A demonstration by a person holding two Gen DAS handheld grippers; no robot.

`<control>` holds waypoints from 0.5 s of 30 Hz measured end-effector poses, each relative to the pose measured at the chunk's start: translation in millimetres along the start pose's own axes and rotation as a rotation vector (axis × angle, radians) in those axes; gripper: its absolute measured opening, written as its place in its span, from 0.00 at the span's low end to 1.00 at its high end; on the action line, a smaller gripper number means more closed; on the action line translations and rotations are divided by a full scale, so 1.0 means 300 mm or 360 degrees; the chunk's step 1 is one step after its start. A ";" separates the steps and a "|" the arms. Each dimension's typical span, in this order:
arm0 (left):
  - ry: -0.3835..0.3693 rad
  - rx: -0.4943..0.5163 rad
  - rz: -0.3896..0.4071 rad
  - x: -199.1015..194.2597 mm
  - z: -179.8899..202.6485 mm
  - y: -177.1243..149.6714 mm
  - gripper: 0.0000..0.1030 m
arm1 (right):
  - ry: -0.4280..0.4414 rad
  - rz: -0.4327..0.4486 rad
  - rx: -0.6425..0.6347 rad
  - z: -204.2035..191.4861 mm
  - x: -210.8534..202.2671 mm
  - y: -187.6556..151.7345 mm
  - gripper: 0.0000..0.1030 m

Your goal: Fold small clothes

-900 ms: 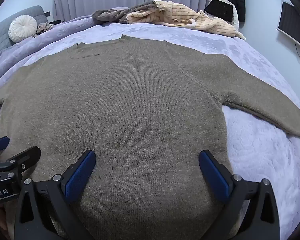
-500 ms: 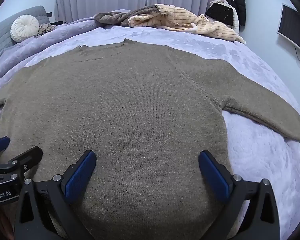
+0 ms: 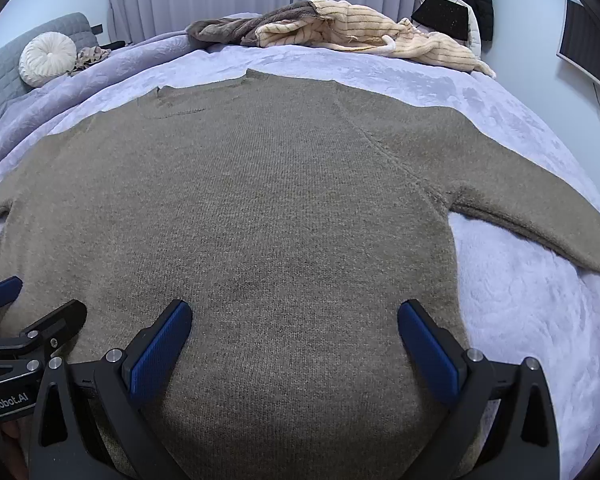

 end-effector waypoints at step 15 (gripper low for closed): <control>0.0019 0.0005 0.0011 0.011 0.001 -0.012 1.00 | -0.0003 -0.0029 0.0032 0.004 0.007 -0.004 1.00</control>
Point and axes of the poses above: each gripper's, at about its wrist camera, not at the fingertips, and x roughly the way its jaws point, z to its right, y to its top, the point moved 5 cm from there along x, roughly the way its jaws point, and after that the axes turned 14 degrees about y, right-handed, at the moved point
